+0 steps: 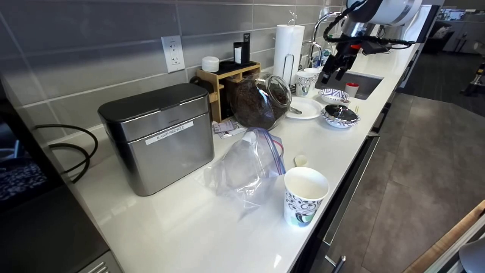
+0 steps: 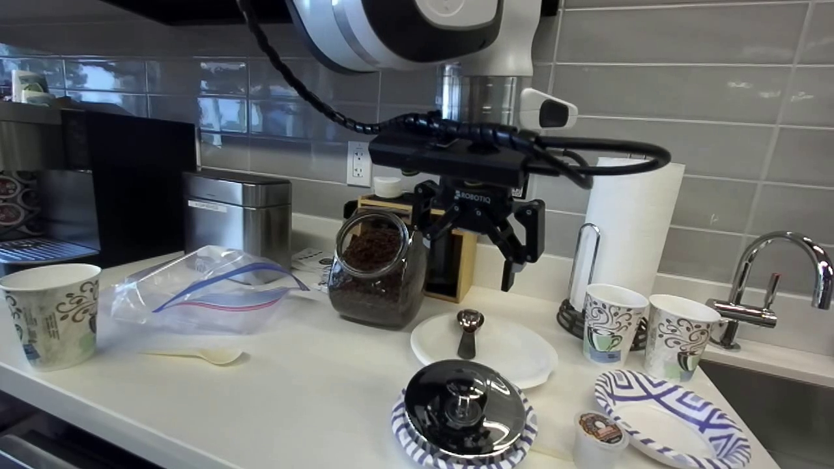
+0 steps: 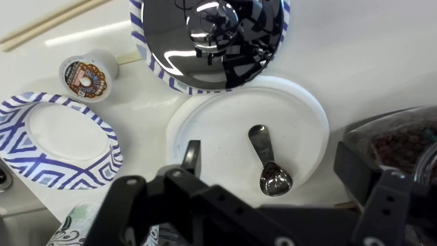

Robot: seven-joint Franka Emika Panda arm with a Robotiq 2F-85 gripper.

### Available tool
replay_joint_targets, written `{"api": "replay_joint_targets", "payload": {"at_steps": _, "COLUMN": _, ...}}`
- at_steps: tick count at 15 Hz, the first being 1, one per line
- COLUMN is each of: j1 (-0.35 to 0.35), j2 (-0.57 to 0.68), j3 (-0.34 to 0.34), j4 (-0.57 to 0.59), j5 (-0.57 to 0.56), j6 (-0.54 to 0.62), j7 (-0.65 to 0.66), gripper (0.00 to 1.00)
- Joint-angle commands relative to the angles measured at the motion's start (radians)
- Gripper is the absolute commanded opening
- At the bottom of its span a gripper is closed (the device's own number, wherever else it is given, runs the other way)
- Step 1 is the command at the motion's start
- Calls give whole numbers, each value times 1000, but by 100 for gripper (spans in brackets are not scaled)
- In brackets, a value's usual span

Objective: Put the spoon in the glass container

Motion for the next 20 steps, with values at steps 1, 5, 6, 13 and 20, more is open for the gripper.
{"api": "replay_joint_targets", "payload": {"at_steps": 1, "j1": -10, "j2": 2, "j3": 12, "j4": 2, "j5": -2, "j6": -2, "j7": 4, "gripper": 100}}
{"api": "replay_joint_targets", "payload": {"at_steps": 5, "j1": -14, "j2": -6, "j3": 10, "j4": 2, "j5": -2, "j6": -2, "j7": 4, "gripper": 100}}
{"api": "replay_joint_targets", "payload": {"at_steps": 6, "j1": -14, "j2": -6, "j3": 10, "j4": 2, "j5": -2, "j6": -2, "j7": 4, "gripper": 100}}
{"api": "replay_joint_targets", "payload": {"at_steps": 13, "j1": -22, "j2": 88, "j3": 39, "j4": 52, "j5": 81, "j6": 96, "j7": -150, "gripper": 100}}
{"api": "replay_joint_targets", "payload": {"at_steps": 20, "j1": -34, "j2": 219, "j3": 88, "j4": 97, "j5": 51, "j6": 216, "j7": -214, "gripper": 100}}
